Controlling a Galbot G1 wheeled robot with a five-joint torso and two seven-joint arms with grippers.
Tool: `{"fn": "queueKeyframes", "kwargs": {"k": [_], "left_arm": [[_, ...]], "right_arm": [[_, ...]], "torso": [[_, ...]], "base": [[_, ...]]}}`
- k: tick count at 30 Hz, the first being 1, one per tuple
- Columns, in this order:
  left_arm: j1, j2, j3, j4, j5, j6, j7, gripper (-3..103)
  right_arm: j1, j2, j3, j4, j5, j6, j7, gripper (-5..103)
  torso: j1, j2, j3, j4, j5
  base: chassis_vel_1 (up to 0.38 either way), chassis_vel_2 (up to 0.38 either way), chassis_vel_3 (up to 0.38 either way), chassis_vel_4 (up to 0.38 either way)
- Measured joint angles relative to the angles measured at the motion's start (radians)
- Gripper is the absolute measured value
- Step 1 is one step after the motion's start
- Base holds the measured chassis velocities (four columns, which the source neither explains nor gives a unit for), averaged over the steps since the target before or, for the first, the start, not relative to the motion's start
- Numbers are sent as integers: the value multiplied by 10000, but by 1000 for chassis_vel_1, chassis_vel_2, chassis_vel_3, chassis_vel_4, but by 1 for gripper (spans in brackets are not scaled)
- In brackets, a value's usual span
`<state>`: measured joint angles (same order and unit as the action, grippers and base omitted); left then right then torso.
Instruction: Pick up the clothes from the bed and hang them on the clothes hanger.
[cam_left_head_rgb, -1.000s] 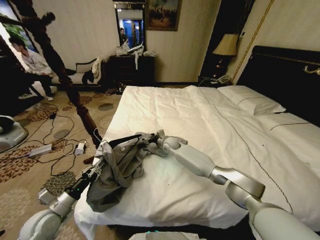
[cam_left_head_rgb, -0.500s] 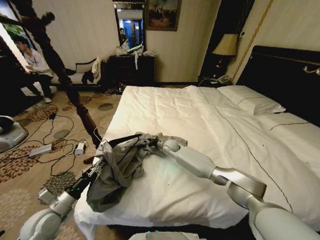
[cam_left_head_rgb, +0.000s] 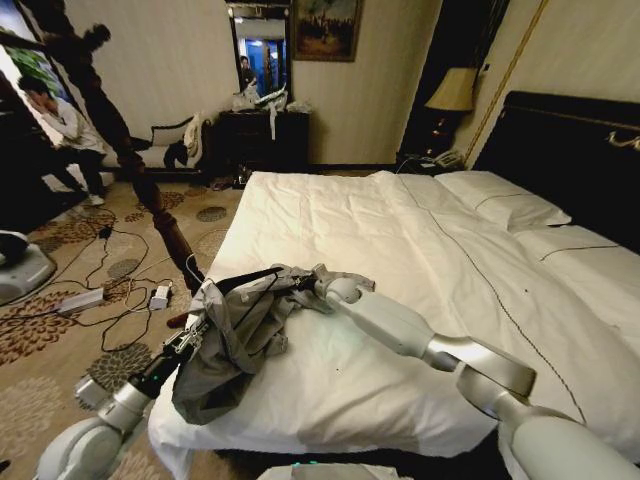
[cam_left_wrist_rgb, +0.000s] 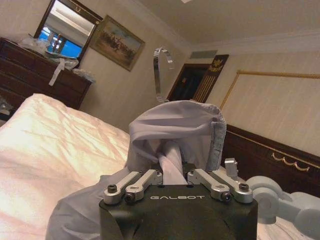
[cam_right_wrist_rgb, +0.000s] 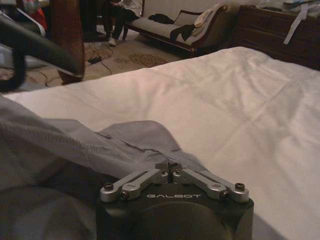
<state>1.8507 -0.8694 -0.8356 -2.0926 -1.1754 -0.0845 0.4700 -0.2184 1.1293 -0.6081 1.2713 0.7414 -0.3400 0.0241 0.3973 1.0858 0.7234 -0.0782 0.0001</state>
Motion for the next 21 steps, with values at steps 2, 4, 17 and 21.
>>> {"fn": "queueKeyframes", "kwargs": {"k": [2,4,17,21], "left_arm": [[-23,-2,28,-10,25,5,-11,15],[-38,-2,44,-59,31,13,-23,15],[-33,-29,51,-74,58,23,-14,15],[-90,-18,89,-88,66,38,-18,15]], "right_arm": [[73,-58,-33,-33,-168,0,-48,3],[232,-68,-146,-266,-511,52,-159,14],[474,347,-494,-860,-982,-266,-255,57],[633,583,-688,-1252,-829,-802,-209,73]], "torso": [[0,0,0,0,0],[0,1,0,2,0],[0,0,0,4,-1],[0,0,0,3,-1]], "base": [[0,0,0,0],[0,0,0,0],[0,0,0,0],[0,0,0,0]]}}
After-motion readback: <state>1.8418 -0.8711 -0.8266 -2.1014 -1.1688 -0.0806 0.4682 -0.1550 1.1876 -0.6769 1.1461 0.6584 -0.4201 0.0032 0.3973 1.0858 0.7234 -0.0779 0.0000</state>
